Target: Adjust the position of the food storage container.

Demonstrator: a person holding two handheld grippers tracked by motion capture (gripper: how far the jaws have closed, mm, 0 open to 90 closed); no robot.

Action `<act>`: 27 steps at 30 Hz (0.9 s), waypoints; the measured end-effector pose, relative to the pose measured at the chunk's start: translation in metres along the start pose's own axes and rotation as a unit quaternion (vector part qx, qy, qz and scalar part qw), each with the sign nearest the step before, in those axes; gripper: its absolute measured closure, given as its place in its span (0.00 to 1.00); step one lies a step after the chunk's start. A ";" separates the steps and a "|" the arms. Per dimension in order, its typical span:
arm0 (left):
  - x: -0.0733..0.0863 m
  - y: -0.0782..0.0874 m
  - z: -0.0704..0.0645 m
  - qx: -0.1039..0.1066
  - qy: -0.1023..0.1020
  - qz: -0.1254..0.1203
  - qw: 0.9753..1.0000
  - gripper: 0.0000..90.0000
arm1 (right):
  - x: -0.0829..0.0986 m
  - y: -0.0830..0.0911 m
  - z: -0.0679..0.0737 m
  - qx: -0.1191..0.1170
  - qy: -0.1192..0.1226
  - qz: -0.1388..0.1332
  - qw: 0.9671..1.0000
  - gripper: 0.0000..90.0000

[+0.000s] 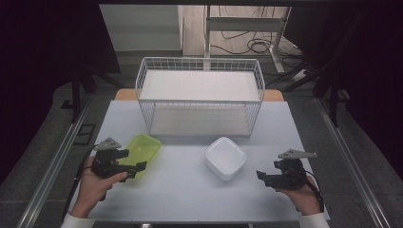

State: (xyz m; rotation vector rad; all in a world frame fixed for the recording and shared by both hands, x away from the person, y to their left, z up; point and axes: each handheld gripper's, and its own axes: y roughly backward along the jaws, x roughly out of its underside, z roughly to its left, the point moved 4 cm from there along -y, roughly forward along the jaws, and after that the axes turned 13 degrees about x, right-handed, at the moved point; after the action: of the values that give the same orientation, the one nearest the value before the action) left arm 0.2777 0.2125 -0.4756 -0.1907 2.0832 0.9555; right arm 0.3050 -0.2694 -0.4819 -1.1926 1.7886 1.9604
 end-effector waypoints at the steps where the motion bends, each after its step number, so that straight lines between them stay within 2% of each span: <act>1: 0.000 0.001 0.000 -0.001 0.000 0.000 1.000 0.13 | 0.000 0.000 0.000 0.000 0.000 0.000 1.000 0.21; 3: 0.000 0.001 0.001 -0.004 -0.002 0.001 1.000 0.14 | -0.002 0.001 -0.001 -0.002 -0.002 -0.002 1.000 0.21; 5: 0.002 0.003 0.002 -0.013 -0.016 0.013 1.000 0.16 | -0.005 0.002 -0.003 -0.005 -0.011 -0.009 1.000 0.21; 8: 0.002 0.008 0.003 -0.018 -0.019 0.011 1.000 0.20 | -0.007 0.002 -0.004 -0.006 -0.015 -0.009 1.000 0.21; 9: 0.002 0.010 0.004 -0.019 -0.019 0.009 1.000 0.23 | -0.006 0.003 -0.005 -0.005 -0.014 -0.010 1.000 0.21; 15: -0.003 0.019 0.012 -0.031 -0.015 0.007 0.999 0.26 | -0.007 0.007 -0.002 -0.013 -0.001 -0.016 1.000 0.21; 21: -0.019 0.015 0.027 -0.044 -0.010 0.028 0.999 0.26 | -0.004 0.004 0.000 -0.018 0.004 -0.009 1.000 0.21; 24: -0.028 0.016 0.035 -0.048 -0.011 0.033 0.998 0.34 | -0.002 0.002 -0.001 -0.019 0.008 -0.003 1.000 0.21; 26: -0.035 0.015 0.044 -0.054 -0.008 0.047 0.997 0.42 | -0.002 0.003 -0.001 -0.019 0.013 -0.003 1.000 0.21; 27: -0.035 0.015 0.044 -0.054 -0.008 0.047 0.997 0.44 | -0.002 0.003 -0.001 -0.018 0.014 -0.002 1.000 0.21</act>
State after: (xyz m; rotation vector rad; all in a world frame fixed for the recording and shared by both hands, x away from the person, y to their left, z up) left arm 0.3213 0.2468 -0.4580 -0.1409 2.0420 1.1252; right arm 0.3044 -0.2704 -0.4783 -1.2391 1.7692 1.9921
